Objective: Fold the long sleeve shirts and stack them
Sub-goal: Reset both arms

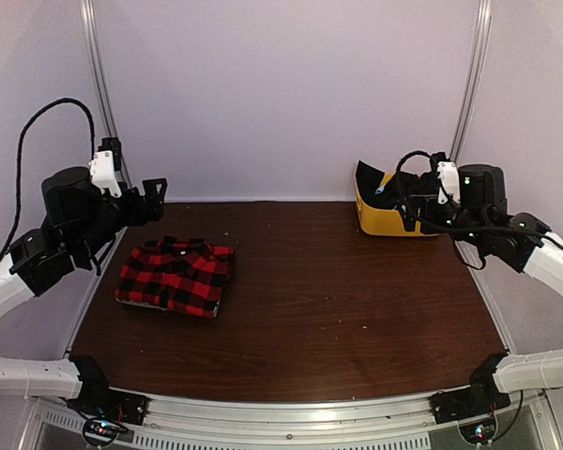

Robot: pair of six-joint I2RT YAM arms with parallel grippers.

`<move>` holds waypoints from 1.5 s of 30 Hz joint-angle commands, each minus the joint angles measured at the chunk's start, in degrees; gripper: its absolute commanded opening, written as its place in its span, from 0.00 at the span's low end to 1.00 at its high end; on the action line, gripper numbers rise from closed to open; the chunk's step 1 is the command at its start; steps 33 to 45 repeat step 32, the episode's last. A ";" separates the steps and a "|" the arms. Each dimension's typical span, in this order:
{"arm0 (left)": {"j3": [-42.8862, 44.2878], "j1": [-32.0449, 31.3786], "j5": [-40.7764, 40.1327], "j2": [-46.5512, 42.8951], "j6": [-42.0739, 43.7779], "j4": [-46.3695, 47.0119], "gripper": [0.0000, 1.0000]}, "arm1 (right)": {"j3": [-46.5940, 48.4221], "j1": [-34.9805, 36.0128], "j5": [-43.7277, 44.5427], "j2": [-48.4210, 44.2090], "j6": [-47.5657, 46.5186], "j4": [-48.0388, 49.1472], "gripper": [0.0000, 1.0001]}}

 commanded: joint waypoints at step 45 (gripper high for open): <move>-2.44 5.35 11.83 5.25 2.55 3.14 0.98 | 1.67 -0.32 3.07 -1.97 -0.34 2.87 1.00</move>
